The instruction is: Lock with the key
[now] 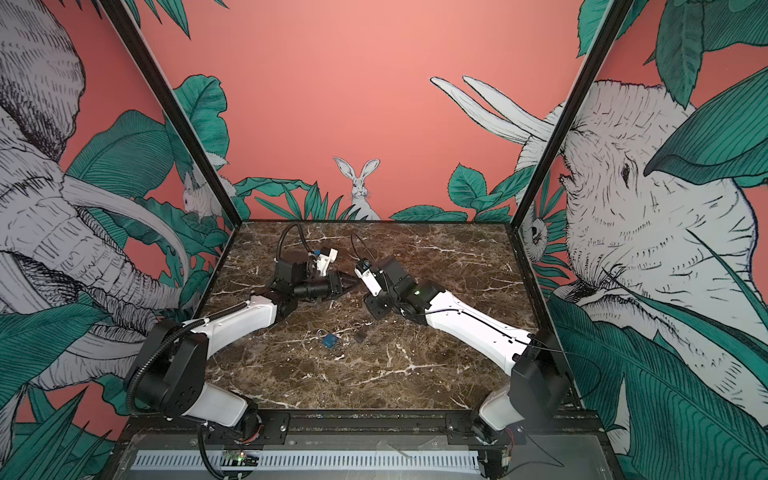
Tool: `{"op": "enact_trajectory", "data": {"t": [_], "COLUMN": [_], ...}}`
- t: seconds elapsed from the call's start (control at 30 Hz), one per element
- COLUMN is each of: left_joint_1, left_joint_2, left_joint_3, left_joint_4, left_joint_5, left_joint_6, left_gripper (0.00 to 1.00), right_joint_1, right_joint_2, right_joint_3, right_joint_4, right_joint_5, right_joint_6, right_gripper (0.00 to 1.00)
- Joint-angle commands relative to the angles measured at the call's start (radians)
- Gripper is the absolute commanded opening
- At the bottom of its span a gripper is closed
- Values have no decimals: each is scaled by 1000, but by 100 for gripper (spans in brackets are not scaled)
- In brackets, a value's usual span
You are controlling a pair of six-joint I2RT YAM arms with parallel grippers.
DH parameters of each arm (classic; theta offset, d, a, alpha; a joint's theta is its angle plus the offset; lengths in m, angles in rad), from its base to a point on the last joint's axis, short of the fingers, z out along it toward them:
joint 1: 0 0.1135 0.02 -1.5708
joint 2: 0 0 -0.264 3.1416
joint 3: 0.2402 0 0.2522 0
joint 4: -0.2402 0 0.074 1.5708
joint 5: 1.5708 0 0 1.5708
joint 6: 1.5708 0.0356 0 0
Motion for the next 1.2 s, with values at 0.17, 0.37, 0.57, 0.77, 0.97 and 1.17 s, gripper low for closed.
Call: {"op": "enact_trajectory", "data": {"t": [0.17,0.37,0.57,0.77,0.97,1.17], "left_joint_1": [-32,-46,-51,-54,-56,-62], "left_joint_2": [46,84,102,115,127,138], "left_joint_3": [71,79,89,94,94,98], "left_joint_4": [51,100,124,147,163,166], "left_joint_5": [48,64,73,83,100,117], "left_joint_6": [-33,-67,-83,-99,-113,-117], "left_gripper": [36,36,36,34,33,30], "right_joint_1": [11,11,11,13,12,13], "right_joint_2": [-20,-19,-11,-6,0,3], "right_joint_3": [6,7,14,13,13,15], "right_joint_4": [40,46,46,50,60,62], "right_joint_5": [1,7,4,5,3,6], "right_joint_6": [-12,-15,-16,-15,-13,-12], "right_gripper": [14,14,13,13,13,13]}}
